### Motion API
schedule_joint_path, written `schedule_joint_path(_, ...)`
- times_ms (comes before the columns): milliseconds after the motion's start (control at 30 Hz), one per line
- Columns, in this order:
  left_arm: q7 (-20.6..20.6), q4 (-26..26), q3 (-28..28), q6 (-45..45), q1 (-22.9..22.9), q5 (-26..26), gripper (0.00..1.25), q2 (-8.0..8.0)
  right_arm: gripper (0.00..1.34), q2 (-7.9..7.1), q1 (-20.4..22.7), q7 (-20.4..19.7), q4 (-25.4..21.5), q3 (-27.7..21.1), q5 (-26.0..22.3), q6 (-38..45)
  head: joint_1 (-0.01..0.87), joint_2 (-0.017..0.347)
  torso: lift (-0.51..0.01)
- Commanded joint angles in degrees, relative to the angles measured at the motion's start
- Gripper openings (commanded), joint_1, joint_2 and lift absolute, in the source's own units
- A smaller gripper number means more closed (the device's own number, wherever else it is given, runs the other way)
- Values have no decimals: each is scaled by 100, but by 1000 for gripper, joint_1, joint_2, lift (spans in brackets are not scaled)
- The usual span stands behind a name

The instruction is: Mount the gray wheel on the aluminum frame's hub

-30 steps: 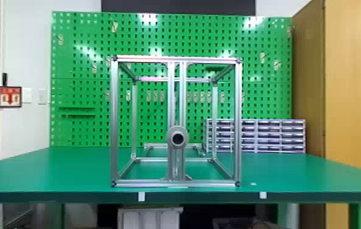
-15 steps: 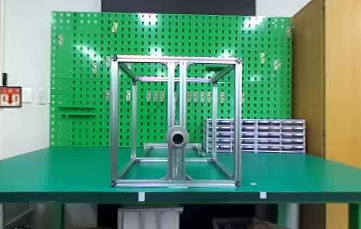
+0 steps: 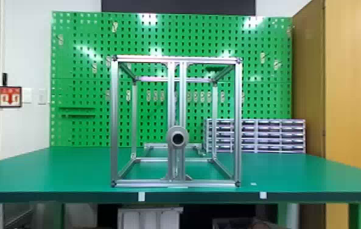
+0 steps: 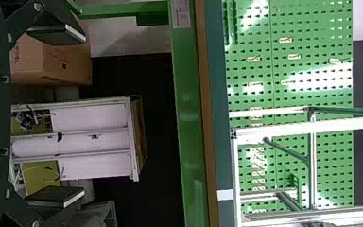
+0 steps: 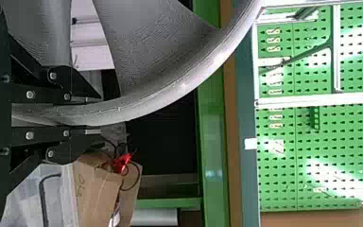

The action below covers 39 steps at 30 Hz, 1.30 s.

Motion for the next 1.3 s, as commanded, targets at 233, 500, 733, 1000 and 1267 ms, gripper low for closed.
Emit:
schedule_joint_path(233,0,0,1,0,15,-18,1092,0,259,35,-560,-475,-958,113,-522,1739,-5,6,-499)
schedule_joint_path(500,0,0,10,9,33,-44,1092,9,259,123,-1052,-703,-1512,166,-856,2724,-5,6,-499)
schedule_joint_path(733,0,0,-34,9,42,-70,1092,53,259,175,-1474,-747,-1820,175,-1049,3321,-5,6,-499)
schedule_joint_path(1000,0,0,-105,70,42,-97,1092,141,259,198,-1922,-949,-2022,113,-1225,3796,-5,6,-499)
schedule_joint_path(1267,0,35,-272,149,-28,-105,1092,290,259,198,-2414,-1072,-2013,-1,-1392,4165,-5,6,-499)
